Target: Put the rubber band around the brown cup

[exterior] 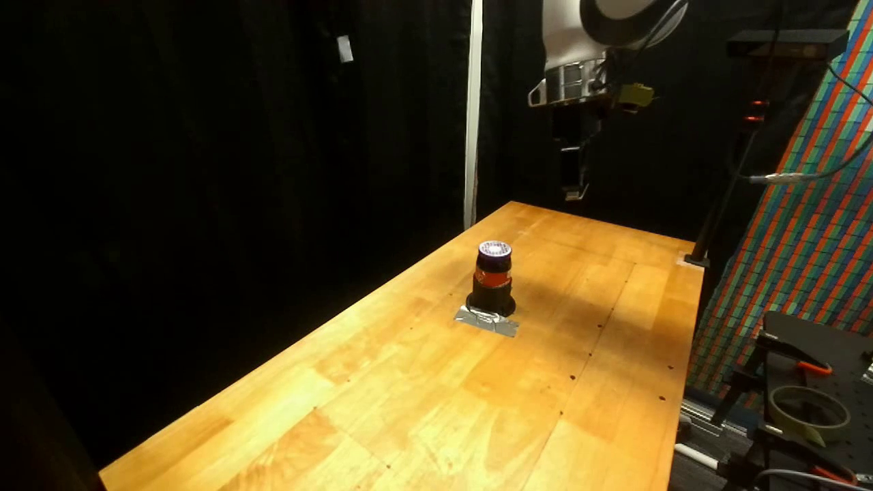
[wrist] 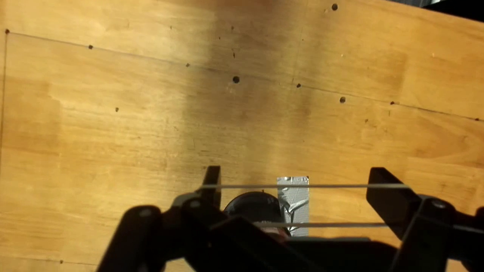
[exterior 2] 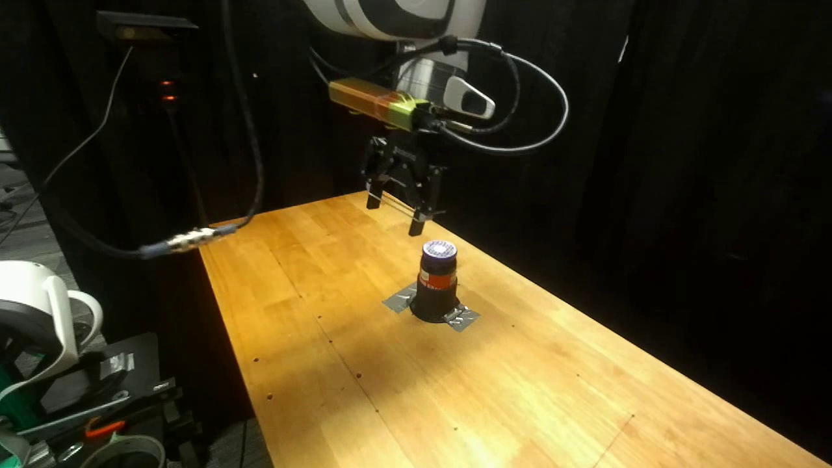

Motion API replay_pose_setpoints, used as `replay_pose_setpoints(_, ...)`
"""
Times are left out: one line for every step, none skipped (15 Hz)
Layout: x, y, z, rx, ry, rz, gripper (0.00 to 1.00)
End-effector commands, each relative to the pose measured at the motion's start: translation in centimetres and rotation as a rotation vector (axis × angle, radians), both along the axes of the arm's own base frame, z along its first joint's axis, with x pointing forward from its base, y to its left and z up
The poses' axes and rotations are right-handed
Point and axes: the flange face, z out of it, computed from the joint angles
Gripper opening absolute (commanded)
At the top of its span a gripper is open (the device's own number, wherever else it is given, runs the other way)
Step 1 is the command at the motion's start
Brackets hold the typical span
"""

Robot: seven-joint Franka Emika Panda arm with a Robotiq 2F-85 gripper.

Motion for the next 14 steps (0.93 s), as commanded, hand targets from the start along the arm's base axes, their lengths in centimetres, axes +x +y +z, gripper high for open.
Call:
replay_pose_setpoints(5.8, 0.6, -1.9, 0.047, 0.025, 0.032, 1.00)
replay_pose_setpoints(7.1, 1.1, -2.9, 0.060, 0.028, 0.049, 1.00)
replay_pose_setpoints(8.1, 1.5, -3.4, 0.072, 0.033, 0.064, 1.00)
replay_pose_setpoints(9.2, 2.1, -4.1, 0.086, 0.034, 0.079, 1.00)
replay_pose_setpoints(10.1, 2.6, -4.7, 0.100, 0.039, 0.093, 1.00)
replay_pose_setpoints(11.1, 3.2, -5.2, 0.102, 0.031, 0.097, 1.00)
replay_pose_setpoints(11.9, 3.6, -5.5, 0.099, 0.023, 0.102, 1.00)
replay_pose_setpoints(12.9, 4.0, -6.0, 0.097, 0.015, 0.105, 1.00)
replay_pose_setpoints(13.6, 4.3, -6.4, 0.096, 0.015, 0.105, 1.00)
replay_pose_setpoints(14.2, 4.6, -7.2, 0.084, 0.020, 0.097, 1.00)
replay_pose_setpoints(14.8, 4.7, -7.7, 0.081, 0.025, 0.096, 1.00)
replay_pose_setpoints(15.4, 4.9, -8.4, 0.074, 0.028, 0.094, 1.00)
replay_pose_setpoints(15.9, 5.1, -8.9, 0.067, 0.029, 0.096, 1.00)
replay_pose_setpoints(16.3, 5.2, -9.6, 0.048, 0.032, 0.090, 1.00)
